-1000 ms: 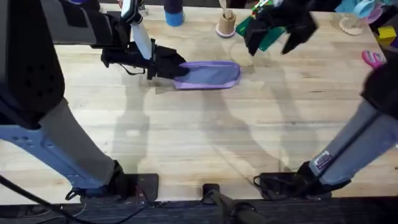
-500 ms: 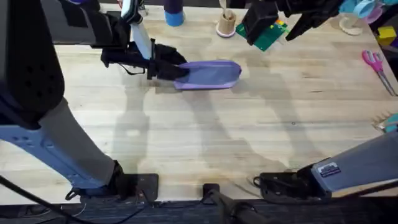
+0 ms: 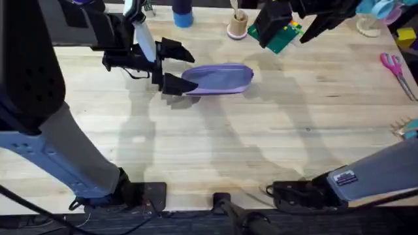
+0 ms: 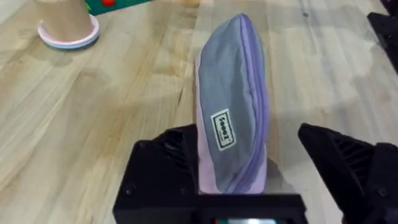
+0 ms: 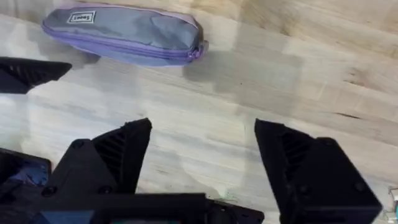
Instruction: Unzip the bag, pick up the pens from the table one at a time and place them inside, then zip the bag closed.
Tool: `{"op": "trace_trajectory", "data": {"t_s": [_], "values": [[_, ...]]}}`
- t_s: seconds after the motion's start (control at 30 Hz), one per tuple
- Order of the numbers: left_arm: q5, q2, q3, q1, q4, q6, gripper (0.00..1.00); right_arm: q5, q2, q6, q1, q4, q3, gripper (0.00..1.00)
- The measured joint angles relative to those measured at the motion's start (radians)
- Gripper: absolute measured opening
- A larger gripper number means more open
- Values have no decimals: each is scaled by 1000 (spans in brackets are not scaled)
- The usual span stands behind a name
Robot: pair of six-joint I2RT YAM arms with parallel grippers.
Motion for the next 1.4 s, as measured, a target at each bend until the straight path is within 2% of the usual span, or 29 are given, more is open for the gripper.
{"op": "trace_trajectory", "data": {"t_s": [0.07, 0.17, 0.33, 0.4, 0.5, 0.67, 0.8, 0.93, 1.07, 1.13, 1.4], "values": [[-7, -1, 15, 3, -44, 0, 995, 0, 0, 0, 0, 0, 0, 996], [-61, -35, 43, 4, -133, -1, 995, 0, 0, -5, 0, 0, 0, 996], [-184, -178, 106, 4, -283, -4, 995, 1, 0, -23, 0, 0, 0, 997], [-248, -241, 132, 4, -298, -39, 995, 6, -1, -26, 0, 0, 0, 995], [-375, -333, 168, 4, -297, -162, 995, 12, -10, -29, 0, 0, 0, 996], [-575, -468, 214, 4, -300, -439, 995, 24, -73, -34, 0, 0, 0, 997], [-697, -569, 226, 4, -332, -649, 995, 51, -142, -34, 0, -5, 0, 996], [-778, -651, 229, 4, -390, -814, 995, 64, -206, -37, 0, -9, 0, 997], [-818, -703, 229, 4, -429, -924, 995, 65, -244, -37, 0, -32, 0, 996], [-830, -716, 229, 4, -435, -958, 995, 67, -248, -37, 0, -33, 0, 996], [-841, -720, 229, 4, -435, -1009, 995, 63, -239, -37, 0, -29, 0, 996]]}}
